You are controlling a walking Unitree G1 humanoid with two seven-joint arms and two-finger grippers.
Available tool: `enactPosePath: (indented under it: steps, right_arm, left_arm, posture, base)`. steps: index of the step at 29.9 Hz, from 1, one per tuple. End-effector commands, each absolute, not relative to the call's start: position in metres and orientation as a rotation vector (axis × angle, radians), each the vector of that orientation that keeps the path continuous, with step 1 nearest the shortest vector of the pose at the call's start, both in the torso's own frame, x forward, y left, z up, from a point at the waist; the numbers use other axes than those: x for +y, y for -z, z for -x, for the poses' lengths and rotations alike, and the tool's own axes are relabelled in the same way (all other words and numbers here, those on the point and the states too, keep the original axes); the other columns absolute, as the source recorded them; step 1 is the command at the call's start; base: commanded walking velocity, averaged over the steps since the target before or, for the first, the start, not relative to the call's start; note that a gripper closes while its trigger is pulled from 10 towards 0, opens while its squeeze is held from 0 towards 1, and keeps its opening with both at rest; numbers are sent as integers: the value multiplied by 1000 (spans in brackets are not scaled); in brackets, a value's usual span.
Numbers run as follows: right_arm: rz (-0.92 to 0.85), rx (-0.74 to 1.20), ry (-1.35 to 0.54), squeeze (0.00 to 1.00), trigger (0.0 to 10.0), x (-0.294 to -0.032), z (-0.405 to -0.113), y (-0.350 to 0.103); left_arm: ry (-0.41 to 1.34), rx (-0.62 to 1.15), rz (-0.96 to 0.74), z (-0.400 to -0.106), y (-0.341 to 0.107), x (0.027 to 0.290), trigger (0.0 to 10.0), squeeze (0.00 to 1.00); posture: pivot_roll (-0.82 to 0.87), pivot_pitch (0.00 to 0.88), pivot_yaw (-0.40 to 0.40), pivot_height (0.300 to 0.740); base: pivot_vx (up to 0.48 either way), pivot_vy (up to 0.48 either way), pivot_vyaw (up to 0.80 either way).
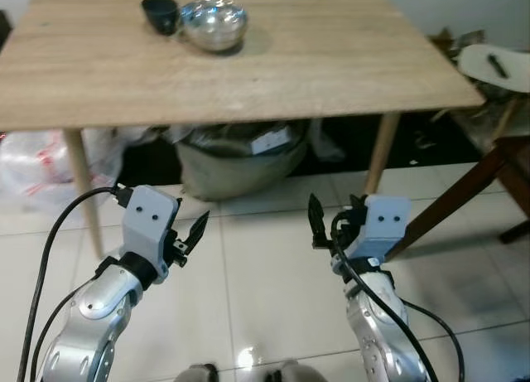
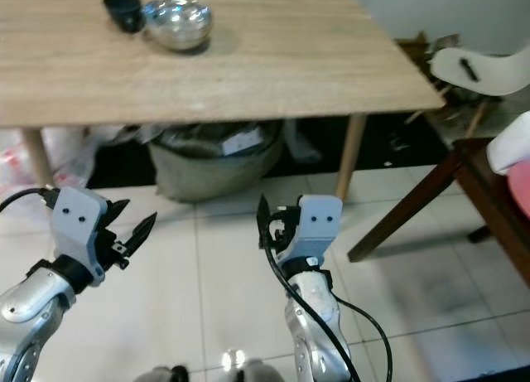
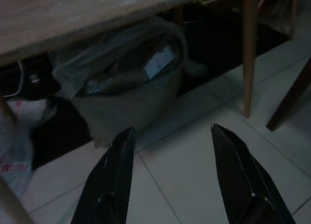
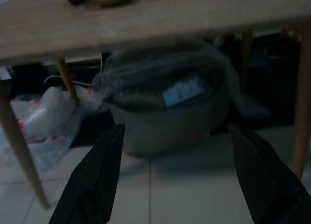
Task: Setting the table
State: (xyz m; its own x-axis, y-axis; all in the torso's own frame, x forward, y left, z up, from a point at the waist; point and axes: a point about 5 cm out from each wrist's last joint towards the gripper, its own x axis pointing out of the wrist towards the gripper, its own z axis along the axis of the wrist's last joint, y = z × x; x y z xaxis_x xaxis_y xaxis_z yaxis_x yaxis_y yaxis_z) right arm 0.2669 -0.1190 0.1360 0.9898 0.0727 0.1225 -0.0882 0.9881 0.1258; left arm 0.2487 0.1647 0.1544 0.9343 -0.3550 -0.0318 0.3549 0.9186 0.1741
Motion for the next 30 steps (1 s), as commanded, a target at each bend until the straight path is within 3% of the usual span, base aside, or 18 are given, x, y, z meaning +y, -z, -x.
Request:
enactPosePath:
  steps: [1, 14, 30]
  right_arm:
    - [-132, -97, -55, 0, 10000, -125, -264, -131]
    - [-128, -93, -55, 0, 10000, -125, -265, -130]
    - [-141, -78, -52, 0, 10000, -125, -265, -129]
  left_arm:
    - [383, 14, -175, -247, -151, 161, 10000, 631]
    - [390, 47, -168, -247, -148, 159, 10000, 592]
    - [395, 48, -172, -248, -147, 157, 10000, 600]
  posture:
    - [-95, 98, 23, 740]
    - [-94, 95, 25, 740]
    - [-98, 91, 25, 740]
  base:
    - [-251, 0, 0]
    - [-19, 0, 0]
    - [0, 0, -800]
